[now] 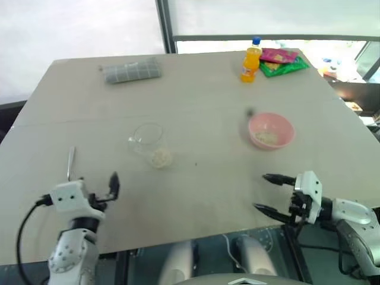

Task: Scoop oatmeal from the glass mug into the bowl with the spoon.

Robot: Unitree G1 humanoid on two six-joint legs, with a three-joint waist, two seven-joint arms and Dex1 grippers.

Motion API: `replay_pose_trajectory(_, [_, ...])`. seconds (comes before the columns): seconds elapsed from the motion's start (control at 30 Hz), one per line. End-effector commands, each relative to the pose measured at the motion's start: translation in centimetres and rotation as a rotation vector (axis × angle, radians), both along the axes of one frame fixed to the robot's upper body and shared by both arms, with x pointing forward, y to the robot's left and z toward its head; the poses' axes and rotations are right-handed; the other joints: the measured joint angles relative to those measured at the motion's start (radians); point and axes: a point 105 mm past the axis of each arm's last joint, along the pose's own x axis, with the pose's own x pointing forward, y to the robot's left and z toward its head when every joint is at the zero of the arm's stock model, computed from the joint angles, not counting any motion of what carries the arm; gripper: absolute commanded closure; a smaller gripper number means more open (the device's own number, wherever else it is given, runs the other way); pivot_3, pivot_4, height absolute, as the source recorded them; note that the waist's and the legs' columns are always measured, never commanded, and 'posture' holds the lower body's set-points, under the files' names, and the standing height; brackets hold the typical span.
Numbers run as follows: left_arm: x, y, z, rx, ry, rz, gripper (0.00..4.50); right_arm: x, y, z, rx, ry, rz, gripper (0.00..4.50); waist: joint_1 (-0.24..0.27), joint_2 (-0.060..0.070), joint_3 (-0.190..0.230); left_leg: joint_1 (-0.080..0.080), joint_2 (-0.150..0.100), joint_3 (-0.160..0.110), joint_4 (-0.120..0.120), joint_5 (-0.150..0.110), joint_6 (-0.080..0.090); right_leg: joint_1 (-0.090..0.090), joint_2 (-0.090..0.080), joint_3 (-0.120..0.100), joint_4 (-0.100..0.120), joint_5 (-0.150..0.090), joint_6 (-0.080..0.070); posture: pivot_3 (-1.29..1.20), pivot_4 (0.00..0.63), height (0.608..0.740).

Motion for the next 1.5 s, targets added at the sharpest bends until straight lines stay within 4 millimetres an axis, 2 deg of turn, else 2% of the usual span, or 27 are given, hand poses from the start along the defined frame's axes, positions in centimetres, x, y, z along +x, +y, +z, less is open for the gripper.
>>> replay_pose_trajectory(0.03, [-0.3, 2.7, 1.3, 0.036, 0.026, 0.065, 0.05, -0.2, 1.7, 2.4, 0.032, -0.05, 0.054, 0.0, 0.001, -0.001, 0.0, 0.0, 0.0, 0.0, 0.0, 0.0, 0.0, 0.0, -0.001, 0.0, 0.0, 0.0, 0.0, 0.0, 0.15, 0.74])
replay_pose_trajectory(0.13, [-0.5, 4.6, 2.1, 0.023, 0.078, 0.115, 0.05, -0.2, 2.6, 3.5, 0.045, -0.067, 0.074, 0.0, 0.003, -0.002, 0.001, 0.0, 0.0, 0.0, 0.0, 0.0, 0.0, -0.001, -0.002, -0.001, 0.0, 0.001, -0.002, 0.0, 0.15, 0.74])
replay_pose_trajectory(0.23, [-1.0, 6.7, 2.8, -0.019, 0.116, 0.198, 0.05, 0.1, 2.7, 3.7, 0.043, -0.07, 0.069, 0.0, 0.007, -0.003, 0.001, 0.0, 0.0, 0.0, 0.0, 0.0, 0.0, -0.001, -0.004, -0.001, 0.0, 0.002, -0.004, 0.0, 0.15, 0.74])
replay_pose_trajectory(0.3, [-1.7, 8.5, 2.8, 0.003, 0.173, 0.248, 0.05, 0.3, 2.4, 3.2, 0.03, -0.063, 0.061, 0.0, 0.007, -0.003, 0.0, 0.0, -0.001, 0.0, 0.0, 0.0, 0.0, 0.0, -0.005, -0.001, 0.0, 0.002, -0.004, 0.0, 0.15, 0.74])
replay_pose_trajectory(0.37, [-2.1, 9.3, 1.6, -0.026, 0.257, 0.245, 0.05, 0.2, 2.4, 3.0, 0.018, -0.062, 0.067, 0.0, 0.007, -0.003, 0.001, 0.0, -0.001, 0.0, 0.0, 0.0, 0.0, -0.001, -0.005, -0.001, 0.0, 0.002, -0.004, 0.0, 0.15, 0.74])
replay_pose_trajectory(0.47, [-1.5, 8.7, -0.1, -0.08, 0.351, 0.133, 0.05, 0.2, 2.5, 3.2, 0.029, -0.061, 0.068, 0.0, 0.005, -0.003, 0.001, 0.0, -0.001, 0.0, -0.001, 0.0, -0.001, -0.001, -0.006, -0.001, 0.0, 0.002, -0.004, 0.0, 0.15, 0.74])
replay_pose_trajectory(0.6, [0.2, 8.1, -0.7, -0.077, 0.391, 0.008, 0.05, 0.2, 2.5, 3.3, 0.02, -0.068, 0.071, 0.0, 0.017, -0.001, 0.001, 0.0, -0.001, 0.0, -0.001, -0.002, -0.005, -0.001, -0.01, -0.004, 0.0, 0.003, -0.005, 0.0, 0.15, 0.74])
replay_pose_trajectory(0.7, [1.3, 8.4, 0.0, -0.028, 0.37, -0.022, 0.05, 0.3, 2.4, 3.4, 0.02, -0.071, 0.064, 0.0, 0.023, 0.0, 0.0, 0.001, -0.001, 0.001, 0.0, -0.003, -0.005, -0.001, -0.013, -0.008, 0.0, 0.003, -0.005, 0.0, 0.15, 0.74])
replay_pose_trajectory(0.9, [1.8, 8.0, 0.9, -0.003, 0.323, -0.065, 0.05, 0.4, 2.1, 3.2, 0.022, -0.065, 0.042, 0.0, 0.022, -0.001, 0.0, -0.001, -0.001, 0.001, -0.002, -0.003, -0.005, -0.003, -0.016, -0.007, 0.0, 0.004, -0.007, 0.0, 0.15, 0.74])
replay_pose_trajectory(1.1, [2.1, 7.9, 3.2, 0.017, 0.229, -0.062, 0.05, 0.3, 1.9, 2.8, 0.025, -0.051, 0.018, 0.0, 0.022, -0.001, 0.0, -0.001, -0.001, 0.001, -0.002, -0.003, -0.006, -0.004, -0.034, -0.027, 0.0, 0.005, -0.007, 0.0, 0.15, 0.74])
replay_pose_trajectory(1.3, [3.0, 6.7, 3.9, 0.023, 0.288, -0.125, 0.05, 0.5, 1.6, 2.7, 0.017, -0.054, -0.007, 0.0, 0.023, -0.001, 0.0, -0.001, -0.001, 0.001, -0.003, -0.003, -0.006, -0.004, -0.038, -0.033, 0.0, 0.005, -0.008, 0.0, 0.15, 0.74])
replay_pose_trajectory(1.37, [3.8, 5.8, 3.6, 0.005, 0.308, -0.163, 0.05, 0.6, 1.6, 2.8, 0.021, -0.054, -0.012, 0.0, 0.023, -0.001, 0.0, -0.002, -0.001, 0.001, -0.003, -0.003, -0.006, -0.004, -0.038, -0.036, 0.0, 0.005, -0.008, 0.0, 0.15, 0.74])
replay_pose_trajectory(1.5, [5.2, 3.9, 1.3, -0.022, 0.388, -0.222, 0.05, 0.5, 1.7, 2.7, 0.016, -0.057, -0.009, 0.0, 0.024, -0.001, 0.001, -0.002, -0.002, 0.001, -0.003, -0.003, -0.006, -0.003, -0.038, -0.042, 0.0, 0.005, -0.008, 0.0, 0.15, 0.74])
